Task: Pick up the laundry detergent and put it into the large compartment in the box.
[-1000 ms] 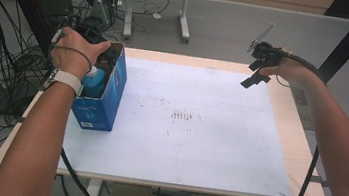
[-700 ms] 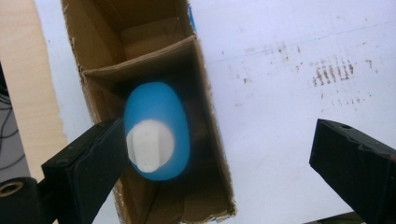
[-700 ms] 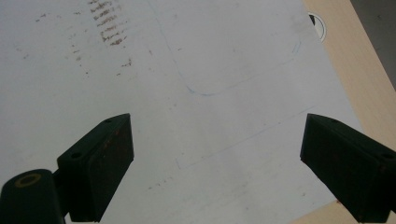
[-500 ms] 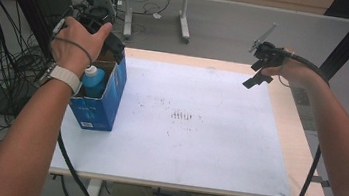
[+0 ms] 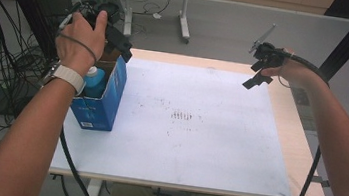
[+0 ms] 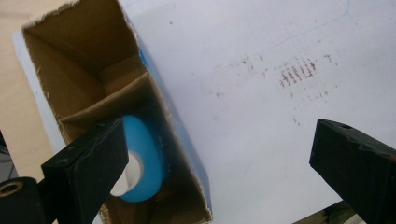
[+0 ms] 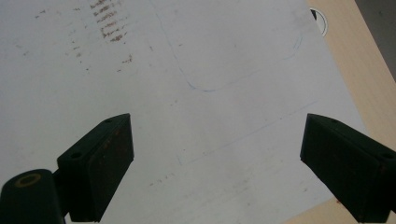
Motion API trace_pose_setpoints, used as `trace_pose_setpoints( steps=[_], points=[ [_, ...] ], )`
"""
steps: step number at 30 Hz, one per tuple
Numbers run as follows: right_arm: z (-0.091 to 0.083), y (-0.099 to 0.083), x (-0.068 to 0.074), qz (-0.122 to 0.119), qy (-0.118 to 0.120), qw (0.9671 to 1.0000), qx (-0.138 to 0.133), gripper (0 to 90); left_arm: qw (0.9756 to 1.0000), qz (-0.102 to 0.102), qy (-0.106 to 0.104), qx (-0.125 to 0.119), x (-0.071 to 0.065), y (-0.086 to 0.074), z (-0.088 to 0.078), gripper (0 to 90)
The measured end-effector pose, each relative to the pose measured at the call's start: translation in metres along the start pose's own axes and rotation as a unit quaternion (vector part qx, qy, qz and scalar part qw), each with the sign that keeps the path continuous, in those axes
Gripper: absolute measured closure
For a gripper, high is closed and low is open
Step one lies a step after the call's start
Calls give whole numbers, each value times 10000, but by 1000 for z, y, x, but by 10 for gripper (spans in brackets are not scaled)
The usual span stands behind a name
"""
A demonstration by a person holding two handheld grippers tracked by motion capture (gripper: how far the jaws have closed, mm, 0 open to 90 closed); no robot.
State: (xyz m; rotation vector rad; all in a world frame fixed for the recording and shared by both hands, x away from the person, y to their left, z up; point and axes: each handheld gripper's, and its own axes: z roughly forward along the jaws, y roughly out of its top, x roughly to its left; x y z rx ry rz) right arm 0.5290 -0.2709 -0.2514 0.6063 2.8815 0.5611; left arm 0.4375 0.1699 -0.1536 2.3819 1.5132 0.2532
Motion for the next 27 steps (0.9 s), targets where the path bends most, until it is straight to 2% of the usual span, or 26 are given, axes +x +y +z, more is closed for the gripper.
trace_pose_setpoints(
  steps=[3, 4, 5, 9, 14, 16, 19, 25, 27],
  points=[
    [0, -1, 0, 27, 3, 10000, 6, 95, 9997, 197, -86, -88, -7, 2, 0, 48],
    [0, -1, -1, 9, 2, 10000, -3, 95, 9993, 342, -65, -115, -10, 3, 0, 48],
    [0, -1, 0, 34, 0, 10000, 15, 95, 9992, 380, -51, -133, -12, 4, 0, 48],
    [0, -2, 0, 7, 8, 10000, 2, 95, 9972, 734, -99, -141, -21, 8, 0, 49],
    [-2, -3, 1, 16, -7, 10000, -13, 95, 9940, 1069, -194, -131, -31, 14, 5, 50],
    [-2, -4, 1, -5, -5, 10000, -25, 95, 9931, 1140, -235, -152, -34, 15, 7, 50],
    [-2, -5, 2, 12, -12, 10000, -21, 95, 9893, 1407, -368, -143, -40, 16, 10, 51],
    [-4, -7, 1, 33, -29, 10000, -33, 94, 9830, 1767, -499, -49, -52, 18, 19, 51],
    [-4, -7, 1, 24, -28, 10000, -40, 94, 9799, 1921, -547, -27, -57, 19, 23, 51]
  ],
)
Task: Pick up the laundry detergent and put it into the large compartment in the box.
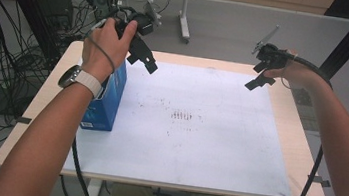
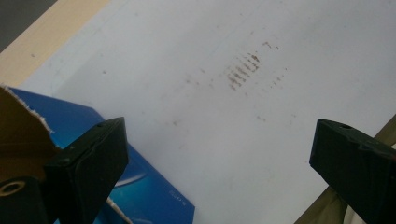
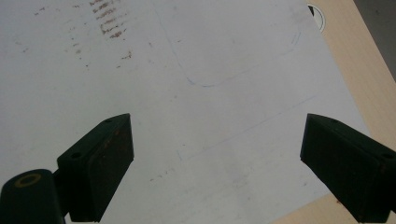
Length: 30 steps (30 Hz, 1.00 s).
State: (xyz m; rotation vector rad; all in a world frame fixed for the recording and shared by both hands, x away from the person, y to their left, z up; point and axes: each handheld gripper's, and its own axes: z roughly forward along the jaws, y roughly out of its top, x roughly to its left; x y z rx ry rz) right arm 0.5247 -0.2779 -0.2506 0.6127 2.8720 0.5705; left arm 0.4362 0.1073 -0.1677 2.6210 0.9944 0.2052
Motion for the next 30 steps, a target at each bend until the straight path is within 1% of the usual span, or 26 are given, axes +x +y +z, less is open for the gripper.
trace_pose_setpoints(
  steps=[2, 4, 7, 9, 13, 15, 17, 22, 23, 24, 25, 26, 28, 30],
  points=[
    [0, 0, 0, -3, -2, 10000, -10, 95, 9998, 183, -82, 23, -4, 3, 4, 51],
    [0, 0, 1, 8, -1, 10000, -2, 95, 9996, 277, -86, 29, -8, 5, 7, 52],
    [1, -1, 1, 14, 10, 10000, -15, 95, 9991, 404, -149, 10, -12, 8, 12, 51],
    [2, -1, 1, 3, 18, 10000, 8, 95, 9986, 509, -159, 65, -15, 10, 16, 51],
    [2, -1, 2, 3, 21, 10000, 0, 95, 9974, 691, -199, 98, -19, 12, 21, 52],
    [2, -1, 2, 24, 24, 10000, -11, 94, 9965, 799, -183, 143, -22, 13, 25, 53],
    [1, -1, 2, 16, 19, 10000, -7, 95, 9953, 921, -242, 194, -24, 14, 28, 53],
    [2, -2, 4, 2, 27, 10000, -5, 94, 9927, 1133, -312, 276, -31, 15, 37, 53],
    [2, -3, 5, 1, 32, 10000, -6, 94, 9920, 1178, -351, 302, -32, 16, 39, 53],
    [2, -3, 5, -6, 30, 10000, -9, 94, 9918, 1175, -418, 297, -33, 16, 41, 53],
    [2, -3, 5, -6, 34, 10000, -9, 93, 9911, 1200, -487, 324, -34, 16, 44, 53],
    [2, -3, 5, -5, 32, 10000, -12, 93, 9903, 1244, -513, 350, -36, 15, 47, 53],
    [2, -3, 5, -7, 28, 10000, -14, 94, 9891, 1342, -423, 439, -40, 15, 52, 56],
    [2, -3, 5, -11, 33, 10000, -10, 93, 9874, 1431, -481, 477, -44, 15, 56, 60]
  ],
)
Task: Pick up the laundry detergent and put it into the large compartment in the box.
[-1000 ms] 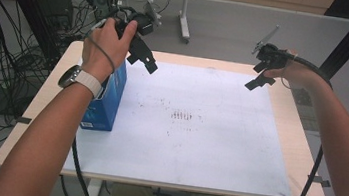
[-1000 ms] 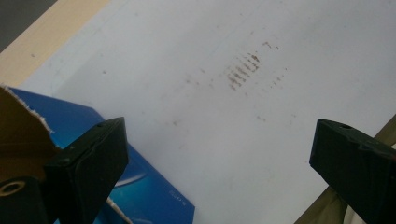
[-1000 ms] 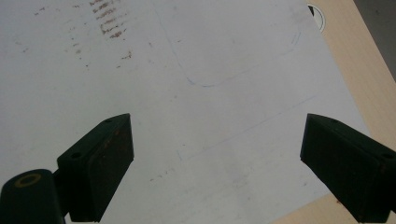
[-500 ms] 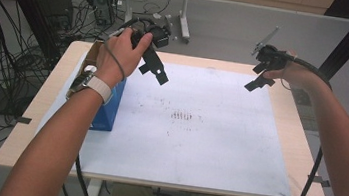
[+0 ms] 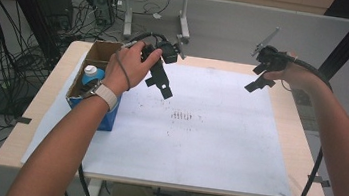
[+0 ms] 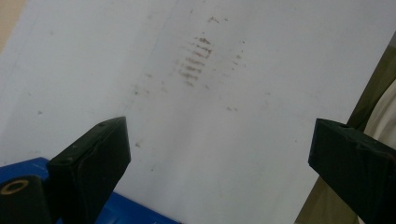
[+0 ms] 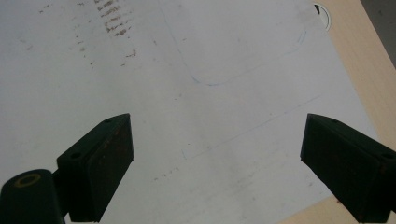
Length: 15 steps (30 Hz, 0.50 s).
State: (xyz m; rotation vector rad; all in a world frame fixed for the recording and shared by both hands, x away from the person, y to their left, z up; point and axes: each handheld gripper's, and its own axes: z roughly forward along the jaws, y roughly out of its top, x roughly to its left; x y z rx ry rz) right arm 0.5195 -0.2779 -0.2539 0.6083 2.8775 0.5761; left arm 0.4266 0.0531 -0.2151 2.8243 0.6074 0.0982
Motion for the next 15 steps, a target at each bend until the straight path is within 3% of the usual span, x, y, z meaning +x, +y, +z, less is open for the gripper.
trace_pose_setpoints(
  steps=[4, 6, 15],
  points=[
    [1, 0, 1, 13, 14, 10000, 5, 94, 9997, 189, -140, 4, -4, 4, 3, 61],
    [3, 0, 1, 8, 25, 10000, -5, 93, 9996, 253, -114, 69, -5, 5, 6, 61],
    [4, -1, 2, 24, 50, 10000, 2, 94, 9986, 389, -331, 145, -11, 10, 21, 65]
  ],
)
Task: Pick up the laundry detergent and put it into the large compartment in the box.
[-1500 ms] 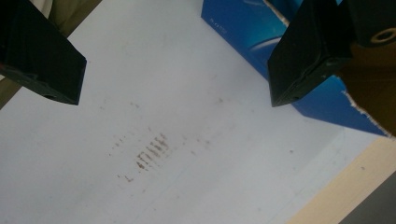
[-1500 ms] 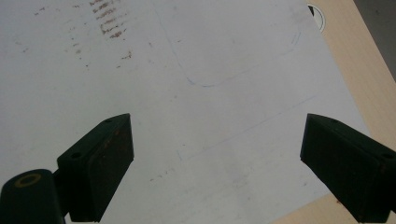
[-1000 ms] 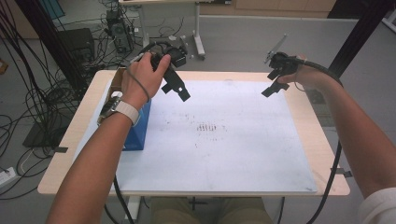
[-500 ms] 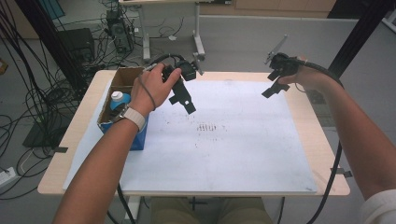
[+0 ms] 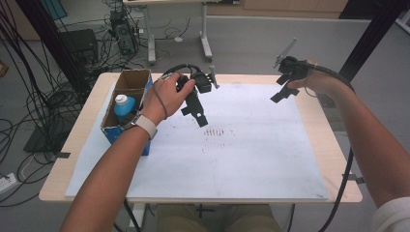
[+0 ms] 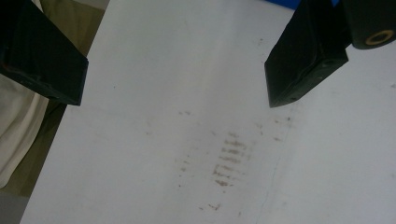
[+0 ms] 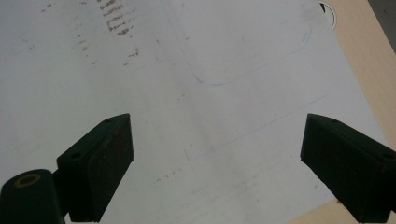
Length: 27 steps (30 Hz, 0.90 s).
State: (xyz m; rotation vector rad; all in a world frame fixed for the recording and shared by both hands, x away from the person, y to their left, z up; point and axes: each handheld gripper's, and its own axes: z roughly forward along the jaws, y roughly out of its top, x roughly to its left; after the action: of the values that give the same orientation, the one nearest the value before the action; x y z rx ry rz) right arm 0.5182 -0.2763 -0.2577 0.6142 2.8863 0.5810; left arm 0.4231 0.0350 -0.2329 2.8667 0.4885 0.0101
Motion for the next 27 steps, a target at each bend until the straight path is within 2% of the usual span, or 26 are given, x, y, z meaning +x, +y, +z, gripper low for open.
trace_pose_setpoints(
  steps=[3, 4, 6, 9, 27],
  points=[
    [0, 1, 0, -16, 7, 10000, 3, 93, 9998, -7, -203, -24, 0, 1, 6, 66],
    [1, 0, 0, -7, 12, 10000, -18, 93, 9999, 6, -96, 29, 0, 1, 9, 66],
    [1, 0, 1, -15, 15, 10000, -7, 93, 10000, 4, -37, 84, -1, 1, 11, 71],
    [1, -1, 1, 0, 15, 10000, -3, 93, 10000, 8, -86, 22, -1, 3, 10, 70],
    [1, -7, 0, 49, 25, 10000, -58, 91, 9999, -79, -77, -41, 3, 4, 12, 69]
  ],
)
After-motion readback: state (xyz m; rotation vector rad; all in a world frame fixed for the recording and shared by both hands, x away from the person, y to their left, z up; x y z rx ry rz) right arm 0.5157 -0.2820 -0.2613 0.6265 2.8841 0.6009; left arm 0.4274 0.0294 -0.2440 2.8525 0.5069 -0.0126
